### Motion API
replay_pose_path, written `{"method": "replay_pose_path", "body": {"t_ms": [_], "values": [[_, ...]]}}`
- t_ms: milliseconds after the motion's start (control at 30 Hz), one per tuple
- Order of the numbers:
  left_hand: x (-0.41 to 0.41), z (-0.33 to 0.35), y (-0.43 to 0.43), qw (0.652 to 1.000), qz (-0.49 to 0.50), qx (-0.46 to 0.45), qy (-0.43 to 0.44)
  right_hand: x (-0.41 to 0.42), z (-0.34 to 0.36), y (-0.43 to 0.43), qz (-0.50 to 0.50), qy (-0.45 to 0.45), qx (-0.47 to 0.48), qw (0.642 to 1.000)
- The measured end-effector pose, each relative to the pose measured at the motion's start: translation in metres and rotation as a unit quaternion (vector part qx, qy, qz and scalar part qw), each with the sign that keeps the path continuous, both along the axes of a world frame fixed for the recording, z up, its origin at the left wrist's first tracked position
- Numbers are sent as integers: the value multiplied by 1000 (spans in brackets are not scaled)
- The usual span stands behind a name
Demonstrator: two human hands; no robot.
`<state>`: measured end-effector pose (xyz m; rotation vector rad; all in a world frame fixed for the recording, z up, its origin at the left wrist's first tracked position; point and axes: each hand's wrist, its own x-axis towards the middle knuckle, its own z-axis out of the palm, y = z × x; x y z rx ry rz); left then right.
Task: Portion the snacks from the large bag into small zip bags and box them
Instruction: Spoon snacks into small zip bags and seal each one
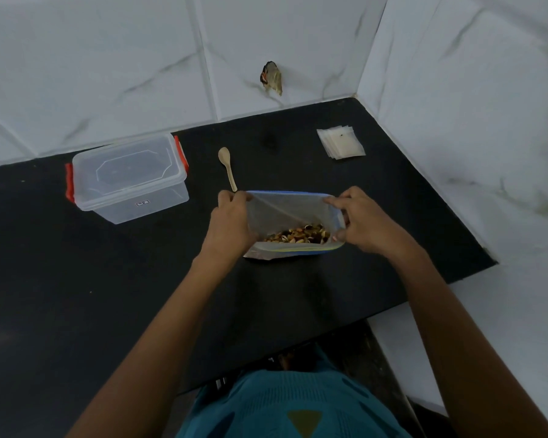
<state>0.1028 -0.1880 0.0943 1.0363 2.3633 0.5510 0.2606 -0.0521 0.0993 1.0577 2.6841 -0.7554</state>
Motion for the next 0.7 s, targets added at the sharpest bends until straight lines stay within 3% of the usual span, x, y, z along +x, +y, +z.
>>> {"method": "replay_pose_path", "body": {"t_ms": [67, 300, 567, 700], "values": [[0, 2, 1, 999, 1, -12, -31, 2, -1, 2, -10, 10, -7, 1000], [1, 1, -1, 999, -37, -15, -16, 9, -10, 10, -80, 126, -6, 989], [-3, -14, -4, 977, 96, 184, -49, 3, -22, 7, -180, 211, -5, 961], [-7, -21, 0, 980, 73, 183, -38, -3, -27, 15, -153, 196, -14, 968]]}}
